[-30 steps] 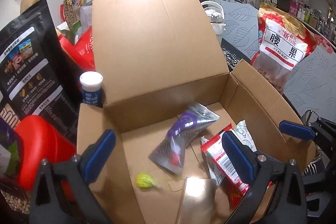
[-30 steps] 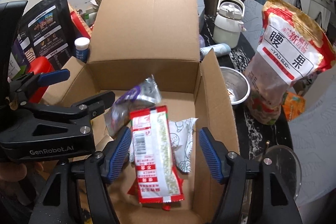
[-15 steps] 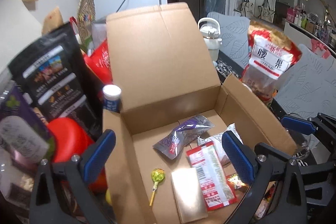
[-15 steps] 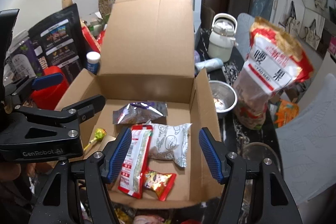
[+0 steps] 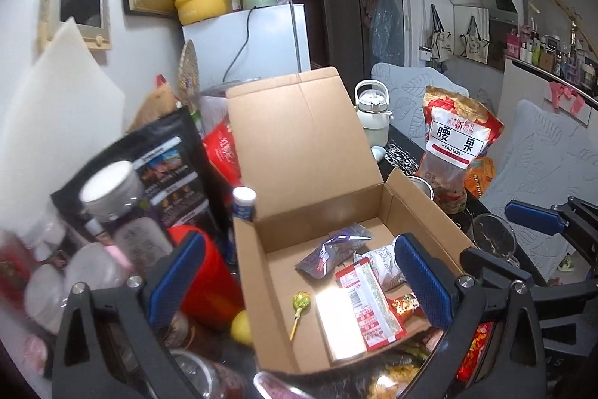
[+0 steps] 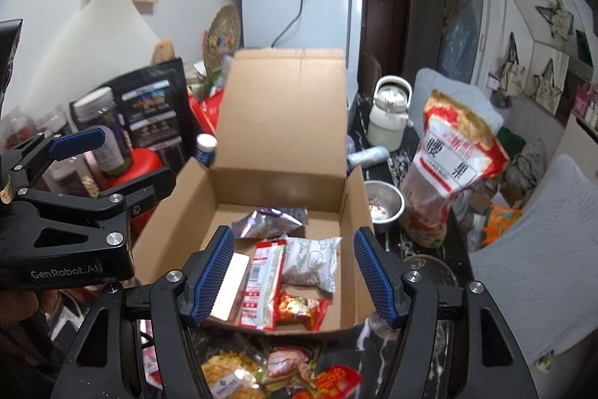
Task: Organize snacks
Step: 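Withdraw both tools from the box back toward the remaining snacks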
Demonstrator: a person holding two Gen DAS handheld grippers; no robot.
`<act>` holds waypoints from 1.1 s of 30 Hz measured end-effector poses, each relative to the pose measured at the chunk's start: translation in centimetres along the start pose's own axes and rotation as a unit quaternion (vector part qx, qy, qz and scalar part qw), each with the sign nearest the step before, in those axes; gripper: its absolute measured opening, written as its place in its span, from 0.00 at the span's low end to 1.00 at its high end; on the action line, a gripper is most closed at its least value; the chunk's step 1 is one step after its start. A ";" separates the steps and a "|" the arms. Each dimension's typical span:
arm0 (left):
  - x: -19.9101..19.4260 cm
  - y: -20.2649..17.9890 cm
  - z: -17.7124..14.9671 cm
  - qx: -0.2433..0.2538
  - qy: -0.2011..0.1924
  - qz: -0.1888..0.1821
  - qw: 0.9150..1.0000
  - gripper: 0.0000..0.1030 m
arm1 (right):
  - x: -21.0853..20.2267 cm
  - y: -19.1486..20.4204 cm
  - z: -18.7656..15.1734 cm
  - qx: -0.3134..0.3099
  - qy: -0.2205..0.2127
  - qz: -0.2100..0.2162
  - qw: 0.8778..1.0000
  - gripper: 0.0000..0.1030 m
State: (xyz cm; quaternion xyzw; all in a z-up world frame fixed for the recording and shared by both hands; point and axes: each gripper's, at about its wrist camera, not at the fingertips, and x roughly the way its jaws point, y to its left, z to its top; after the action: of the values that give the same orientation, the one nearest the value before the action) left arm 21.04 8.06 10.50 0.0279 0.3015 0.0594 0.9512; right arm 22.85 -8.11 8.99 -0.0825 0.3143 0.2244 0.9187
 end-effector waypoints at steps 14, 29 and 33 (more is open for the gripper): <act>-8.6 0.2 -2.2 -0.012 -0.042 -0.011 0.999 1.00 | -8.5 1.3 -2.3 -0.003 -0.050 -0.005 0.999 0.71; -13.9 0.7 -8.6 -0.028 -0.033 -0.046 0.998 1.00 | -13.8 2.8 -8.3 0.017 -0.053 0.004 0.998 0.73; -14.4 0.1 -10.2 -0.021 -0.027 -0.058 0.998 1.00 | -13.8 3.2 -10.4 0.029 -0.040 0.014 0.999 0.74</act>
State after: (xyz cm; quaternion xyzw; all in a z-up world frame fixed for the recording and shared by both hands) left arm 3.51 6.52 10.41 -0.0077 0.2756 0.0094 0.9612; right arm 6.06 -13.26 9.18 -0.0421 0.2852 0.2307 0.9293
